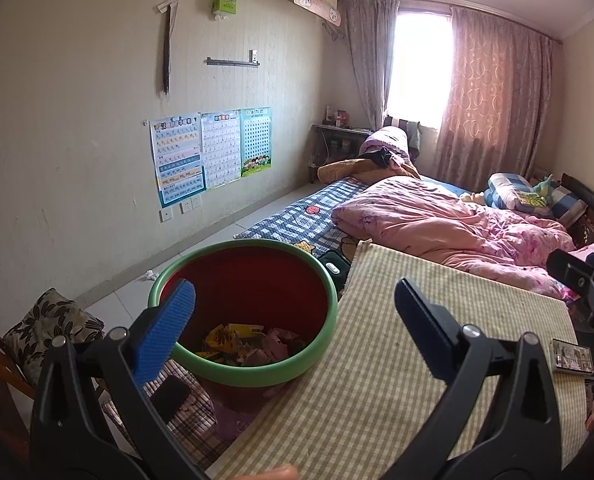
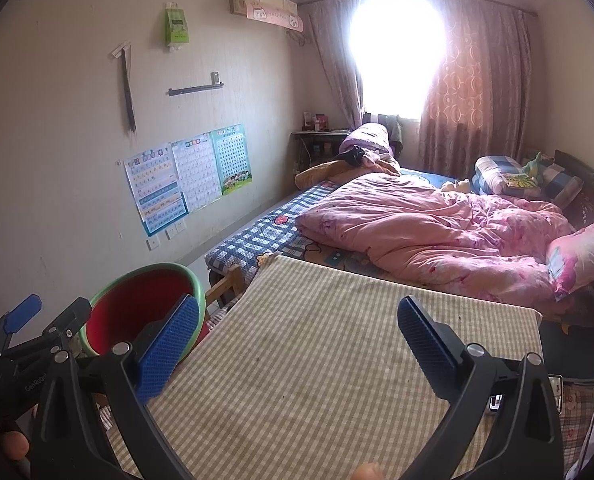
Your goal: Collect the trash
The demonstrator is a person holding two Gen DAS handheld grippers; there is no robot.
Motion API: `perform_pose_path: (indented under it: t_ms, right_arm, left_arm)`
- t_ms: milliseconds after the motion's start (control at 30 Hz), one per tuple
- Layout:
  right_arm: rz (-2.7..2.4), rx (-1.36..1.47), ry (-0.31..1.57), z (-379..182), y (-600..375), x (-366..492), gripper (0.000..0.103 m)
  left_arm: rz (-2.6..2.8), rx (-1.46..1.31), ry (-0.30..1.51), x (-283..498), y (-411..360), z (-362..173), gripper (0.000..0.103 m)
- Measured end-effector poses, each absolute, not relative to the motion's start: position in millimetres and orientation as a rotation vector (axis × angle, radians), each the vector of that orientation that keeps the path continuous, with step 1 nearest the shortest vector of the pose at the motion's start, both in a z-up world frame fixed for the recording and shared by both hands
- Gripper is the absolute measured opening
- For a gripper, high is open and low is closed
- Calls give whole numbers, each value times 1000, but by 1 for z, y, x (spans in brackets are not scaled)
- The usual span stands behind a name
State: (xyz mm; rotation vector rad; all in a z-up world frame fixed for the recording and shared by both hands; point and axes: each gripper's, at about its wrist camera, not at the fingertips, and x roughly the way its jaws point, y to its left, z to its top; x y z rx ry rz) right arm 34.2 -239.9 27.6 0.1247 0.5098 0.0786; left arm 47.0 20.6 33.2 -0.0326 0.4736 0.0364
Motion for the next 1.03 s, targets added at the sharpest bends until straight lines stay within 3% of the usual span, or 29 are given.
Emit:
perform_pose_path:
  t_ms: [700,833,1033]
  right_arm:
    - [83,142,533,15,-242,35,96]
    - [18,176,618,-18,-261,33,96]
    - [-259,259,868,-121,-337,2,96]
  left_arm:
    - [28,-17,481,47,15,32,98]
    - [35,3,509,49,17,24,98]
    - [70,-30,583,53,39,9,98]
